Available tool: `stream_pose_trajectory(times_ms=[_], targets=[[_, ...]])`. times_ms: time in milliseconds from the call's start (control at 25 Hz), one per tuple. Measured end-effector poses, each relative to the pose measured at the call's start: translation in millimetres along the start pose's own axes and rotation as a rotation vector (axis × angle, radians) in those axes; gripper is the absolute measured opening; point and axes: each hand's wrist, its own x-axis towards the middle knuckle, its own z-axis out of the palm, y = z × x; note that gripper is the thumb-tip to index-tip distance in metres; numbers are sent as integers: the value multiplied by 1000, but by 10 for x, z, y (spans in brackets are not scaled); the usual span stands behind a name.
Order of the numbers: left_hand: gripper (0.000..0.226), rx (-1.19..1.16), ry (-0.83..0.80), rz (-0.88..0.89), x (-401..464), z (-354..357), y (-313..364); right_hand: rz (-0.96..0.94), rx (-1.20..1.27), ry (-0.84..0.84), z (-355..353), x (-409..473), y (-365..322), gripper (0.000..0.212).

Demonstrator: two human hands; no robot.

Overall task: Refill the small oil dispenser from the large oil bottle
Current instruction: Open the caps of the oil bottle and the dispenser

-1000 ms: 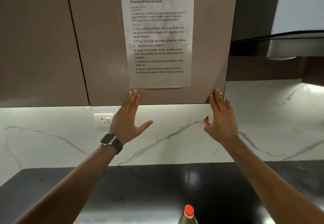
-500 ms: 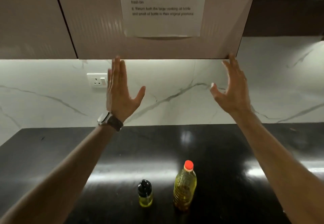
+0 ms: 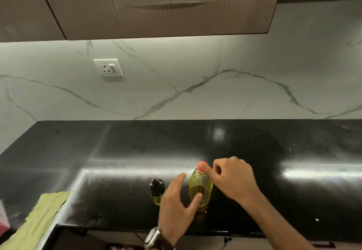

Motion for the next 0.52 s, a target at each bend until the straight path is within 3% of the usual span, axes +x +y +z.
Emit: stream_pose_trajectory(times_ms=[160, 240, 400, 520], targets=[[84, -28, -47, -40, 148, 276, 53, -15, -241, -44, 29, 111, -315, 84], [76, -47, -19, -38, 245, 320, 80, -4, -317, -55, 59, 168, -393, 81], [67, -52, 19, -12, 342, 325, 84, 65, -366, -22, 117, 237, -424, 73], [68, -23, 12, 11, 378, 312, 41, -22, -373, -33, 173, 278, -352, 67]])
